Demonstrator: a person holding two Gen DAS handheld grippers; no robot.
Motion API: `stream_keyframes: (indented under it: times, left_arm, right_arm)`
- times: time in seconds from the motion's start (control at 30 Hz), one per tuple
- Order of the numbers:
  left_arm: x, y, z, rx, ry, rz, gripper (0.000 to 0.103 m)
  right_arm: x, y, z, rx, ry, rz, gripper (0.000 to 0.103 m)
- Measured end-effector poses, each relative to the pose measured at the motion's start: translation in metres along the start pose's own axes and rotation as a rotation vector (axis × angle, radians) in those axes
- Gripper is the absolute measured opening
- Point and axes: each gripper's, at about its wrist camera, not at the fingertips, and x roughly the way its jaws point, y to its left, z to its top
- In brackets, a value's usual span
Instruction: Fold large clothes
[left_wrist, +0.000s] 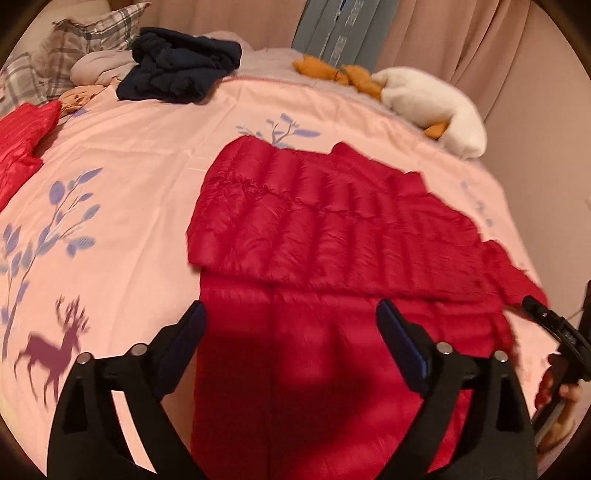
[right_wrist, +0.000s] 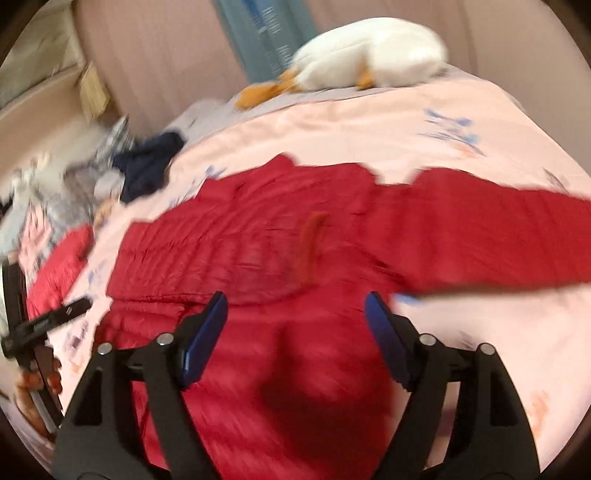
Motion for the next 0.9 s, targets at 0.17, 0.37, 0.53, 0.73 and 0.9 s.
stream_keyframes:
  times: [0.17,0.37,0.53,0.73,0.9]
  left_arm:
    - [-0.039,0.016,-0.034,-0.118,-0.032,-0.063,0.102]
    - [-0.064,0.029,-0.069,-0.196,-0.045,-0.056,0.102]
    - [-0.069,0.026,-0.074,-0.247,-0.027,-0.098,0.102]
    - [-0.075,0.004,-0.068,-0.221,-0.044,-0.105,0.102]
    - [-0.078,-0.020,-0.062,-0.170,-0.059,-0.095,0.102]
  right_arm:
    - [-0.059,-0.096,-0.025,0.253,-0.060,-0.031,0.084]
    - [-0.106,-0.197,-0.053,0.532,-0.128,-0.069,0.084]
    - [-0.113,-0.254,-0.063,0.703,-0.170,-0.065,0.084]
    - [-0.099,-0.282,-0.046,0.773,-0.203,-0.050,0.084]
    - [-0.082,-0.310,-0.028,0.842,-0.232,-0.047,0.080]
